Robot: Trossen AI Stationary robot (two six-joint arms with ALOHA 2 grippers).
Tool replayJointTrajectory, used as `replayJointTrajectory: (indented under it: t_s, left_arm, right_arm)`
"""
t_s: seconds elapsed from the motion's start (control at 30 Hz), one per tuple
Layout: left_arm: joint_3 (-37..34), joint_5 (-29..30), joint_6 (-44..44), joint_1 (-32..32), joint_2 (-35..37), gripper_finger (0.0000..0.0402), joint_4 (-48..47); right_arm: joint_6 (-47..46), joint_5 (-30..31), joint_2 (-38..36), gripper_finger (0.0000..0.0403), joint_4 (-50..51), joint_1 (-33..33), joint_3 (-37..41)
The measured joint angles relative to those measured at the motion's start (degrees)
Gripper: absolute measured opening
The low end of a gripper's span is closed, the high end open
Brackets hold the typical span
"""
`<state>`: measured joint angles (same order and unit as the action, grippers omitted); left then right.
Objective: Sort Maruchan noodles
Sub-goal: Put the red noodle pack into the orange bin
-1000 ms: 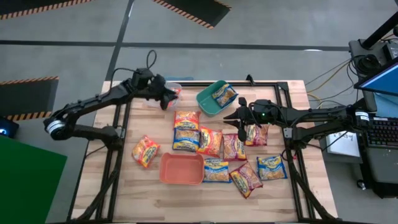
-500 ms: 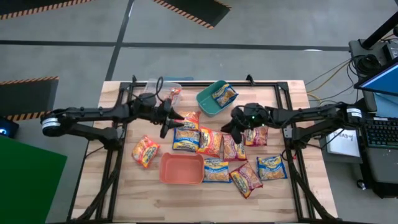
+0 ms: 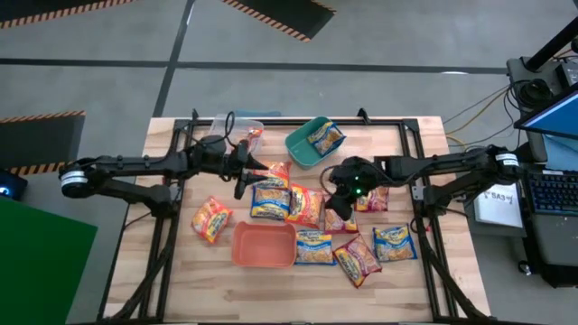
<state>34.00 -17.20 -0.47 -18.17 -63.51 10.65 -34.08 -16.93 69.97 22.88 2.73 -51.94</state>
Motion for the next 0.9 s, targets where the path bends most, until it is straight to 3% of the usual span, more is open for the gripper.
replayJointTrajectory:
  t_s: [0.17,0.3,0.73,0.9]
  left_arm:
    - [0.69,0.33,0.32,-0.07,-0.17,0.0133,0.8]
    - [2.4,0.32,1.98,-0.02,-0.21,0.0133,0.9]
    - [7.24,0.33,9.73,-0.07,-0.22,0.0133,0.82]
    - [6.3,0.34,9.2,-0.07,-0.26,0.0133,0.8]
  right_arm:
    - [-9.29,-0.24,0.0,0.0059,15.49,-0.13,-2.82]
    - [-16.26,-0.32,0.0,0.0062,21.18,-1.02,-3.47]
    - [-31.4,-4.93,0.56,0.0196,23.52,-7.78,-2.82]
    - [-41.03,1.11,1.71,0.0209,23.58,-9.7,-2.24]
